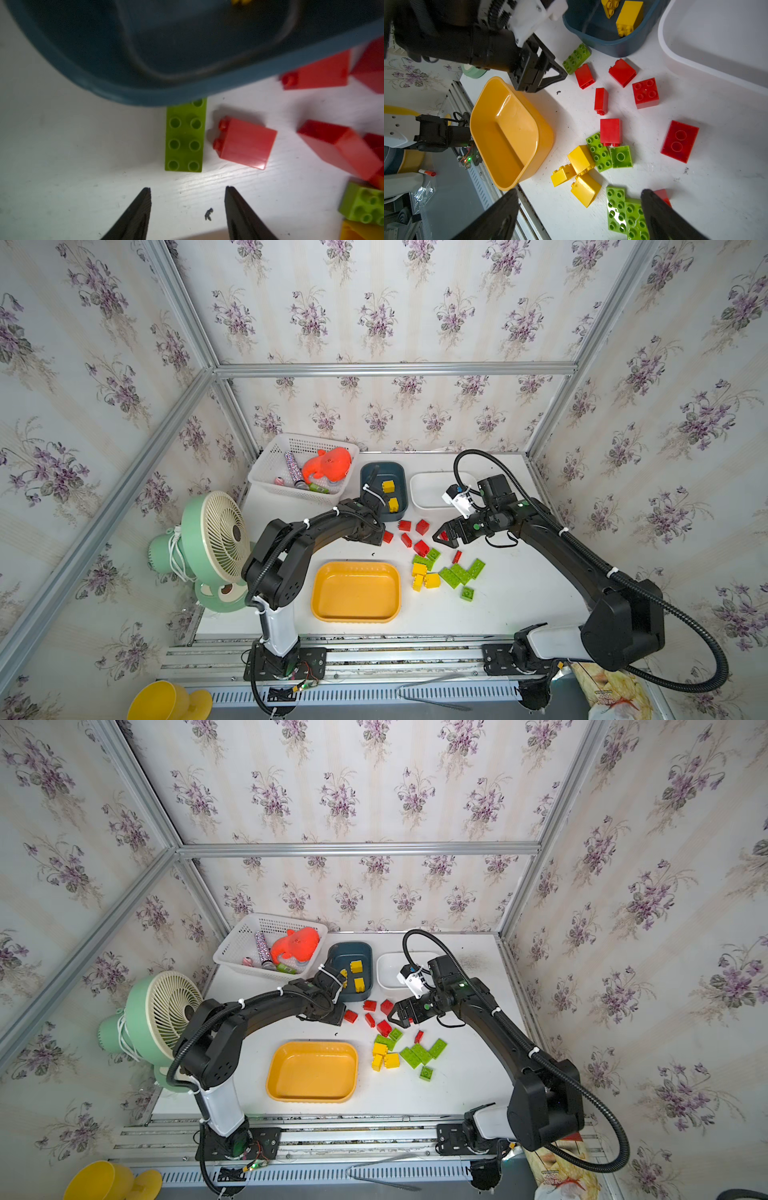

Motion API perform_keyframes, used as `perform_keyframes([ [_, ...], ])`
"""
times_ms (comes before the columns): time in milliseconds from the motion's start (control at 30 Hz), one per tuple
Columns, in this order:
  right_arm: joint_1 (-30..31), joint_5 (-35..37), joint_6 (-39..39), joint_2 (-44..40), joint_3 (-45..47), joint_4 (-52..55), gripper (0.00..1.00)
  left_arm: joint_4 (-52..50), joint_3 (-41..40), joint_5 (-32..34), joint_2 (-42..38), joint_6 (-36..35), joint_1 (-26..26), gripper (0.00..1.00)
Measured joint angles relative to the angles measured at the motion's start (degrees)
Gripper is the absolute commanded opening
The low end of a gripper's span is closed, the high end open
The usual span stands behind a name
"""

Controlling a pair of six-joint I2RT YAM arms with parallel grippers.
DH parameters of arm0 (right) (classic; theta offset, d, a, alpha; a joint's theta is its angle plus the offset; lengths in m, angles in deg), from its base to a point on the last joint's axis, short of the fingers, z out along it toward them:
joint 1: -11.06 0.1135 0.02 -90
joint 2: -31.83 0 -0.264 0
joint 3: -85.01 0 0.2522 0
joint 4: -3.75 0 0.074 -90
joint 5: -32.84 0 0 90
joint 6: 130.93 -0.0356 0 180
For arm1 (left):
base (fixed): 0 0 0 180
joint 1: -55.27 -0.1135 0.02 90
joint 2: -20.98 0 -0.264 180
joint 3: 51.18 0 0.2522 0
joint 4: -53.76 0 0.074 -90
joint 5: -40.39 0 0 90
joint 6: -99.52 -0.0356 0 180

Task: Sort the legos into containers by color
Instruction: Pick up the lego from the center of the table.

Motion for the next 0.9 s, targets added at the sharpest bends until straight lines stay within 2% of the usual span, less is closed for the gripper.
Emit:
perform_keyframes([
  [67,0.0,0.3,0.2,-0.1,0.2,0.2,0.95,1.5,-0.1,0.5,0.0,-0.1,0.0,0.57],
  [633,0.0,1.3,0.3,-1.0,0.1,0.9,0.94,7.2,0.9,3.3,5.1,-0.9,-0.3,0.56],
  [900,0.0,1.4,0.4,-0.9,-0.3,1.6,0.95,9.3,1.1,3.2,6.2,-1.3,-0.7,0.40],
])
